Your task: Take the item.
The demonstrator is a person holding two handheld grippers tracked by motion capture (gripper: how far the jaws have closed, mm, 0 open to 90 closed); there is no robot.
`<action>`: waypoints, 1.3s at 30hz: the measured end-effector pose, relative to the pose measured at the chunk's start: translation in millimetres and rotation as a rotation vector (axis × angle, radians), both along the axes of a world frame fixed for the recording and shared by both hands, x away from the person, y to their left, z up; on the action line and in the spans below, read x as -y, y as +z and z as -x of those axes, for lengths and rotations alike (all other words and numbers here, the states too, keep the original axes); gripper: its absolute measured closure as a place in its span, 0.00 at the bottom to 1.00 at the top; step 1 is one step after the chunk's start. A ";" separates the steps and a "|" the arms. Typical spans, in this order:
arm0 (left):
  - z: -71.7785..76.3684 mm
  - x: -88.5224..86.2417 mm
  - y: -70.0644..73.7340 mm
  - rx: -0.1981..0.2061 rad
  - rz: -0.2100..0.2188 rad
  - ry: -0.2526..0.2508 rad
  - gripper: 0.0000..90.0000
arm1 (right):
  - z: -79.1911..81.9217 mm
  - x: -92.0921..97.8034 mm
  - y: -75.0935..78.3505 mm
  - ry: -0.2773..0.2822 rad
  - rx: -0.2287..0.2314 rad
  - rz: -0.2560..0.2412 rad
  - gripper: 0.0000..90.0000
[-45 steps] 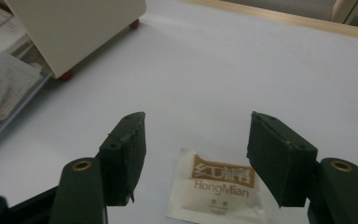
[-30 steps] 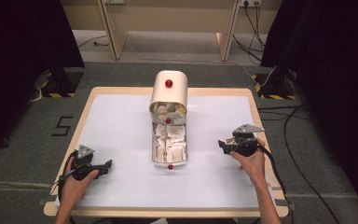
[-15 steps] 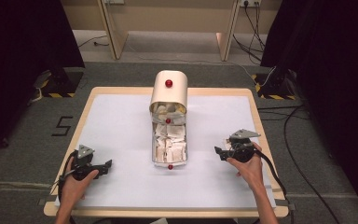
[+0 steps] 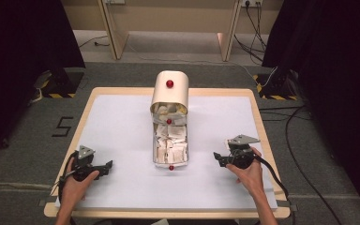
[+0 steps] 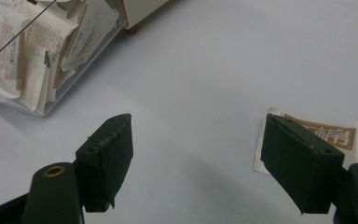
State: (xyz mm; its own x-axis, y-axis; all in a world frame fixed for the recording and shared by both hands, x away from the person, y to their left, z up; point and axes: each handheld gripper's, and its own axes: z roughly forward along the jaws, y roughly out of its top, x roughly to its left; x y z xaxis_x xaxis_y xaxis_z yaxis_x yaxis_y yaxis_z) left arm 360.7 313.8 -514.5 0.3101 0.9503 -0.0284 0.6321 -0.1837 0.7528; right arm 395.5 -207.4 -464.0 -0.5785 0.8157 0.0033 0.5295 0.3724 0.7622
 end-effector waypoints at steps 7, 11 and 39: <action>0.0 0.0 0.0 0.000 0.000 0.000 0.13 | 8.1 -4.1 -4.4 0.015 -0.004 0.012 0.27; 0.0 0.0 0.0 0.000 -0.001 0.000 0.13 | 12.7 -6.0 -5.9 0.029 -0.002 0.012 0.27; 0.0 0.0 0.0 0.000 -0.001 0.000 0.13 | 45.3 -10.2 -12.4 0.068 0.001 0.042 0.26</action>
